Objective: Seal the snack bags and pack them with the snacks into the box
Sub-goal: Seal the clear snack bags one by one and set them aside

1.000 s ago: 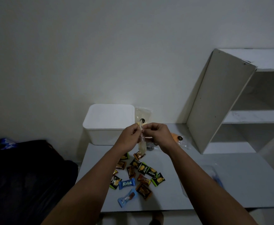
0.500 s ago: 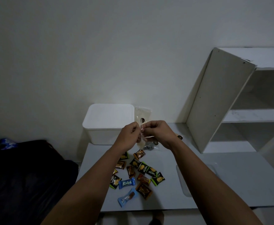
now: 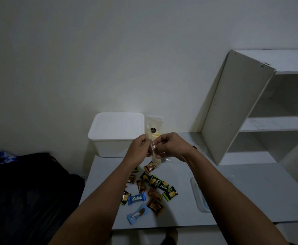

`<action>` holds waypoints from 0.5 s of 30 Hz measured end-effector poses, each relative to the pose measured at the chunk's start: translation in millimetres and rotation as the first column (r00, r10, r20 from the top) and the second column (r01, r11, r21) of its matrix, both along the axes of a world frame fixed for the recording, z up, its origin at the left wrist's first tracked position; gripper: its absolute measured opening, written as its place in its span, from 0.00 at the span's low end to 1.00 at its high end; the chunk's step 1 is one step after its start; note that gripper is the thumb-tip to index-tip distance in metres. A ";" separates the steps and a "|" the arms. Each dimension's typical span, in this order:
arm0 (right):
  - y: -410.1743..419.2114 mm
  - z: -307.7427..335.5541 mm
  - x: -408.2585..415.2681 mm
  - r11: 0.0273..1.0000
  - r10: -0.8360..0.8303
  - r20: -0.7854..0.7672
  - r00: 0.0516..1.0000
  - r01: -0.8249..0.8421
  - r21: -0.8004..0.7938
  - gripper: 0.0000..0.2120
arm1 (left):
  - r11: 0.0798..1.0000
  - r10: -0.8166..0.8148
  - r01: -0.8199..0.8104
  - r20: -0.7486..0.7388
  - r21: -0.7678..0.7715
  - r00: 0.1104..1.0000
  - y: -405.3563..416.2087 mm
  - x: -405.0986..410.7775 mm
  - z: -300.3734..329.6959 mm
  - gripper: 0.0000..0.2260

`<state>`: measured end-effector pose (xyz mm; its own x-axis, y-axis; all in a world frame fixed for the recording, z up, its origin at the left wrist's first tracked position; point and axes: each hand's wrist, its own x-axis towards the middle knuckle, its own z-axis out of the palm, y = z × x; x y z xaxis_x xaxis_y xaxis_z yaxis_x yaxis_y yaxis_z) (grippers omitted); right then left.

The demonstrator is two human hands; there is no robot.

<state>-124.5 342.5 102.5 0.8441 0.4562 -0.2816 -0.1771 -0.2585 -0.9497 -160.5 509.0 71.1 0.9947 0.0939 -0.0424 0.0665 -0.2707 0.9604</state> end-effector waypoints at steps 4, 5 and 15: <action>3.0 -9.3 -2.8 1.000 -0.020 0.008 1.000 0.020 -0.004 0.04 | 0.995 -0.030 0.027 0.023 0.095 0.999 5.3 2.9 1.5 0.11; 3.8 -10.7 -1.8 0.999 -0.047 0.012 0.999 0.047 0.003 0.05 | 0.995 -0.053 0.050 0.022 0.090 0.998 5.7 3.1 0.4 0.11; 1.8 -7.3 4.1 0.998 -0.031 0.091 0.995 0.035 -0.045 0.09 | 0.996 -0.080 0.080 -0.011 0.030 0.997 0.9 11.8 2.4 0.13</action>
